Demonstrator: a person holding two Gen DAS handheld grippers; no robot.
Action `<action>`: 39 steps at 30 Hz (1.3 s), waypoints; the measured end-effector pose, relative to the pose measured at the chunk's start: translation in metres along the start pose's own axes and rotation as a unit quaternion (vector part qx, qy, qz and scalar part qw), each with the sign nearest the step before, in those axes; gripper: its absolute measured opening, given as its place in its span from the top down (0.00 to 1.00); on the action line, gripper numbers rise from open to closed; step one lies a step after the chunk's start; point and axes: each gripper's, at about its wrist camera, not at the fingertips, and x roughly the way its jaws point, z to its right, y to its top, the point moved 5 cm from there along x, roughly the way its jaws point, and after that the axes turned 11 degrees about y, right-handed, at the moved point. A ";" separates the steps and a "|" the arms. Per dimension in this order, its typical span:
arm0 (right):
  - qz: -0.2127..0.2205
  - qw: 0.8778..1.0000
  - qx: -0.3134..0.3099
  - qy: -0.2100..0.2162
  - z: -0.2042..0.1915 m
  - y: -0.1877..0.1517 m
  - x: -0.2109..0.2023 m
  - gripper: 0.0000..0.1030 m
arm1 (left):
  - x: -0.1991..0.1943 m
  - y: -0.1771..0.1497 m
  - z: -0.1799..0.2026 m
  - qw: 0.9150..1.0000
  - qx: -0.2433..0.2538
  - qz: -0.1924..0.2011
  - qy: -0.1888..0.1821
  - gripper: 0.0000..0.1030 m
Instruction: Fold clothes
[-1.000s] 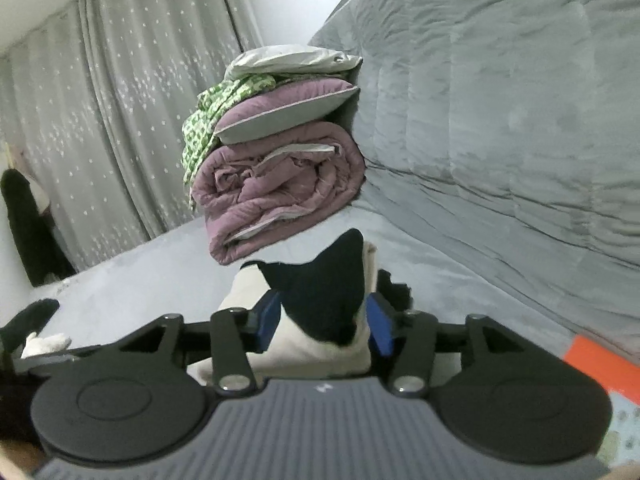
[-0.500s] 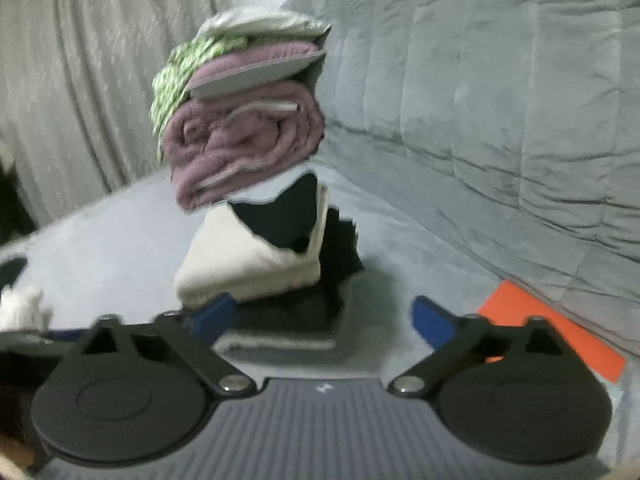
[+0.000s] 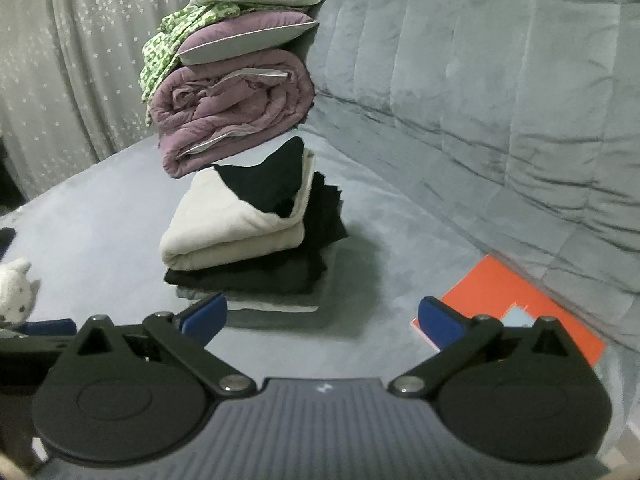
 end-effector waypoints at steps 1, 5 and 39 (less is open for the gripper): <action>-0.002 1.000 0.001 0.002 -0.001 0.000 -0.001 0.00 | 0.000 -0.001 0.000 1.000 0.001 0.000 0.000 0.01; -0.003 1.000 -0.004 -0.001 -0.003 0.000 -0.001 0.00 | 0.000 -0.003 -0.003 1.000 0.000 -0.004 0.005 0.01; -0.013 1.000 -0.005 -0.007 0.013 -0.001 -0.002 0.00 | -0.002 -0.004 0.002 1.000 0.011 -0.004 0.019 0.01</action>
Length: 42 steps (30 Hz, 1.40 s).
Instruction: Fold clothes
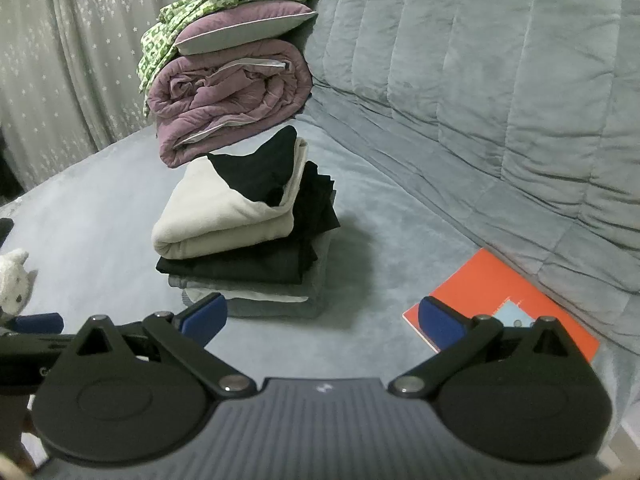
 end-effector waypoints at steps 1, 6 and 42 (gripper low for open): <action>0.000 1.000 0.000 0.000 0.000 0.000 0.000 0.00 | 0.000 0.000 0.000 1.000 0.000 0.000 0.000 0.01; -0.001 1.000 -0.002 -0.001 0.000 0.000 0.000 0.00 | 0.000 0.000 0.001 1.000 0.002 0.000 0.000 0.01; 0.031 0.999 -0.026 -0.002 -0.023 0.014 -0.040 0.00 | -0.033 -0.020 -0.012 1.000 -0.008 0.006 0.001 0.01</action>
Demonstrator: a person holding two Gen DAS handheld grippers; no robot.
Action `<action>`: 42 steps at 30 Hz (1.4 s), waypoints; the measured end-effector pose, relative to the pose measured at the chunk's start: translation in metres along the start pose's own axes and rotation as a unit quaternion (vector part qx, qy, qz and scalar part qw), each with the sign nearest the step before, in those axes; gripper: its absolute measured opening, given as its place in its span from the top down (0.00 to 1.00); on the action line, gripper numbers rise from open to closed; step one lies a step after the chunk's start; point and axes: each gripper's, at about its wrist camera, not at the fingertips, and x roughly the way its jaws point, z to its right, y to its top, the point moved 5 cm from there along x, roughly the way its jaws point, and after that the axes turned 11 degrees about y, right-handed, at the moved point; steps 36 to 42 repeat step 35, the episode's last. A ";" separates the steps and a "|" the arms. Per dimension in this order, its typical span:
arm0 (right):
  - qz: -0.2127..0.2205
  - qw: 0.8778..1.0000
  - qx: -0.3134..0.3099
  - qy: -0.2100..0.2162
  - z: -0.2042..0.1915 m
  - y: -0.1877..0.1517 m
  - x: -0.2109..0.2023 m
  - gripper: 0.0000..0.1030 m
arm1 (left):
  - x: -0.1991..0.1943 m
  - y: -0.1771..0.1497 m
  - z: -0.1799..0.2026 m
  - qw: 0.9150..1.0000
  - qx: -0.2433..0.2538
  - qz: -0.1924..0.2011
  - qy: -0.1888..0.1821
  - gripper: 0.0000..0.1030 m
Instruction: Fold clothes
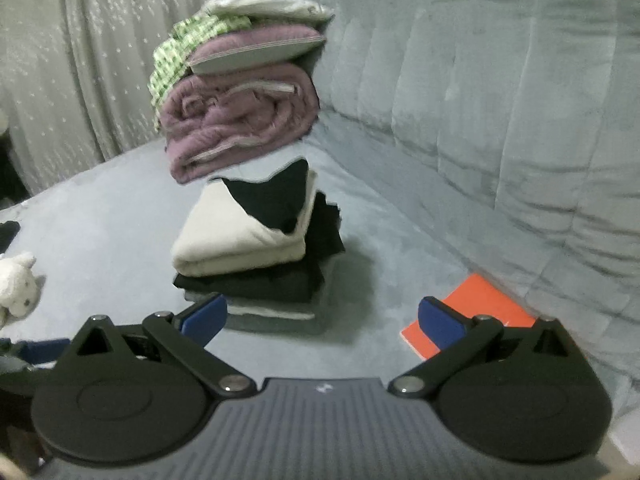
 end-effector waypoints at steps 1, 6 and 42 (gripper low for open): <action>0.003 1.000 -0.004 0.001 -0.004 0.000 -0.007 0.00 | -0.005 -0.003 -0.002 1.000 -0.001 0.001 0.001 0.01; 0.008 1.000 -0.002 0.007 -0.018 -0.008 -0.039 0.00 | -0.034 -0.017 -0.013 1.000 -0.009 0.006 0.003 0.01; -0.001 0.999 -0.037 0.034 -0.091 -0.065 -0.106 0.00 | -0.116 -0.080 -0.071 0.999 -0.030 0.030 0.024 0.01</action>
